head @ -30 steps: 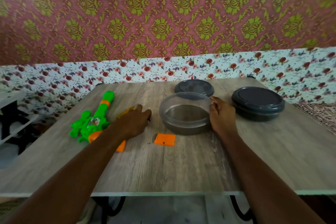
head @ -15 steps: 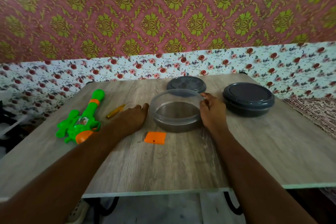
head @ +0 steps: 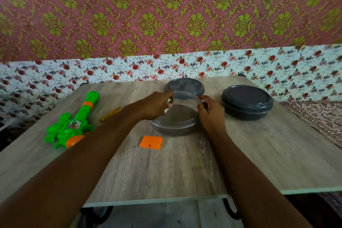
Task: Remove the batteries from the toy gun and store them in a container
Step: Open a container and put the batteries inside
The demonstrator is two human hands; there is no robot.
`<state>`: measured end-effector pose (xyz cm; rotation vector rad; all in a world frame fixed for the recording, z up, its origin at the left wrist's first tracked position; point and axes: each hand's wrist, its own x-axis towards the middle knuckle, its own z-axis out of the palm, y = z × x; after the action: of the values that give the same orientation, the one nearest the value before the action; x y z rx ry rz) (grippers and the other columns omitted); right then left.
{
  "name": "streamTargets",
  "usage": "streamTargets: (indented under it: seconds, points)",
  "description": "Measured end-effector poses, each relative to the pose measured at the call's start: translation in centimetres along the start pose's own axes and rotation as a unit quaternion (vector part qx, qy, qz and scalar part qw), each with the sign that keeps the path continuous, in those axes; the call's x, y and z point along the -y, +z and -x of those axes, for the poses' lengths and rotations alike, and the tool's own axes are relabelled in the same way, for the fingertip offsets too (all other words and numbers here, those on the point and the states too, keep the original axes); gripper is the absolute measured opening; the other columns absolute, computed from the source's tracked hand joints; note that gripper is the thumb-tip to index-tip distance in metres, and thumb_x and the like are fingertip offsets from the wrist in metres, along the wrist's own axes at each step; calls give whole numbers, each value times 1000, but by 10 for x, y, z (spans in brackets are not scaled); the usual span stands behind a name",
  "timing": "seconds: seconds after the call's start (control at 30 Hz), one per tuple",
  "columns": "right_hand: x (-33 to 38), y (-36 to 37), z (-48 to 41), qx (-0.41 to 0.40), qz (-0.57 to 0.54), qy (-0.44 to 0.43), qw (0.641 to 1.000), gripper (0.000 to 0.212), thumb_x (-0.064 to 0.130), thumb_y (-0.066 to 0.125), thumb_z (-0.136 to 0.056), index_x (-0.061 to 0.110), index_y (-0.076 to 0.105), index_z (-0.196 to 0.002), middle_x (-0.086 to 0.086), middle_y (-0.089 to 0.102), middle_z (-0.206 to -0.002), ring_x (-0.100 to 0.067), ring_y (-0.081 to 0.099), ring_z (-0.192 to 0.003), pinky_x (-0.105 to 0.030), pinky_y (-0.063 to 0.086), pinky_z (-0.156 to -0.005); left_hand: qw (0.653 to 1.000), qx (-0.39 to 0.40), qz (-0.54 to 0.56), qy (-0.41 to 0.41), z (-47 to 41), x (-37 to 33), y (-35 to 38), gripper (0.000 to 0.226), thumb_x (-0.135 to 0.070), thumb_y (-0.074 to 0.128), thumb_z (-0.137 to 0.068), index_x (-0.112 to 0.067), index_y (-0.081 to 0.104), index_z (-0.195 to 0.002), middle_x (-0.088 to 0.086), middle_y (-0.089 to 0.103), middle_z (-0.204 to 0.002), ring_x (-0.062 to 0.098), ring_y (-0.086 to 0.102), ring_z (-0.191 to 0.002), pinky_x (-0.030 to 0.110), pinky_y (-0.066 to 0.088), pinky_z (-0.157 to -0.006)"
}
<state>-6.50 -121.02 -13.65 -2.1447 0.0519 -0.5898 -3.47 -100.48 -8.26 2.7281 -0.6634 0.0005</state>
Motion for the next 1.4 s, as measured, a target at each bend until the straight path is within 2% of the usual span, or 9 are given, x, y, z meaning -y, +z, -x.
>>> streamTargets:
  seconds: [0.07, 0.17, 0.3, 0.47, 0.7, 0.83, 1.03, 1.27, 1.4]
  points:
    - [-1, 1, -1, 5, -1, 6, 1000, 31, 17, 53, -101, 14, 67, -129, -10, 72, -109, -24, 66, -97, -48, 56, -94, 996, 77, -42, 11, -16, -3, 7, 13, -8, 60, -103, -19, 55, -109, 13, 67, -122, 19, 57, -90, 29, 41, -68]
    - [-3, 3, -2, 6, -11, 8, 1000, 33, 18, 53, -102, 16, 65, -132, -9, 71, -114, -22, 66, -102, -46, 56, -97, 989, 133, -70, -1, -30, -5, 9, 17, -15, 66, -101, -15, 62, -118, 11, 65, -125, 28, 61, -105, 37, 51, -86]
    - [-5, 4, -3, 4, -25, 10, 1000, 34, 18, 54, -101, 17, 64, -133, -9, 70, -115, -22, 65, -103, -46, 56, -97, 991, 126, -37, 1, -34, -9, 6, 23, -21, 65, -104, -11, 64, -124, 6, 65, -108, 16, 61, -81, 32, 51, -71]
    - [-3, 4, -4, -3, -33, 20, 999, 35, 15, 57, -98, 17, 65, -132, -8, 71, -111, -21, 67, -98, -43, 59, -93, 992, 117, -46, -6, -37, -7, 5, 19, -15, 58, -105, -12, 66, -123, 12, 74, -106, 28, 72, -84, 45, 59, -82]
    - [-2, -5, -7, -14, -27, 23, 999, 30, 7, 62, -95, 13, 71, -123, 1, 70, -87, -13, 70, -77, -21, 57, -67, 989, -135, 57, 27, -49, 17, -10, 18, -20, 60, -106, -9, 73, -99, 9, 75, -89, 27, 73, -81, 48, 61, -81]
    - [-4, -4, -13, -30, -39, 28, 998, 31, 7, 63, -93, 12, 72, -122, 3, 71, -89, -2, 65, -72, -11, 48, -62, 991, -124, 57, -14, -71, 37, -21, 23, -7, 59, -105, -10, 75, -122, 14, 73, -127, 31, 66, -117, 33, 48, -95]
    - [-7, 0, -15, -34, -67, 32, 997, 32, 7, 70, -86, 15, 75, -117, 5, 76, -98, 3, 67, -80, -7, 50, -65, 998, 32, 44, -42, -107, 70, -11, 53, 7, 61, -100, -17, 59, -148, 11, 46, -159, 31, 42, -148, 41, 42, -118]
    - [-12, 0, -17, -40, -73, 28, 996, 33, 4, 71, -85, 17, 75, -115, 12, 72, -92, 6, 66, -79, -3, 49, -62, 1000, 5, 6, -11, -134, 84, -5, 28, -3, 77, -91, -8, 77, -119, 15, 62, -141, 32, 56, -131, 37, 45, -105]
    - [-13, 1, -18, -47, -71, 21, 996, 32, 3, 70, -85, 17, 75, -113, 8, 75, -93, 1, 69, -79, -10, 54, -66, 998, -39, 32, -25, -118, 85, 0, 11, 5, 74, -88, -6, 71, -91, 21, 71, -109, 26, 62, -91, 28, 46, -72]
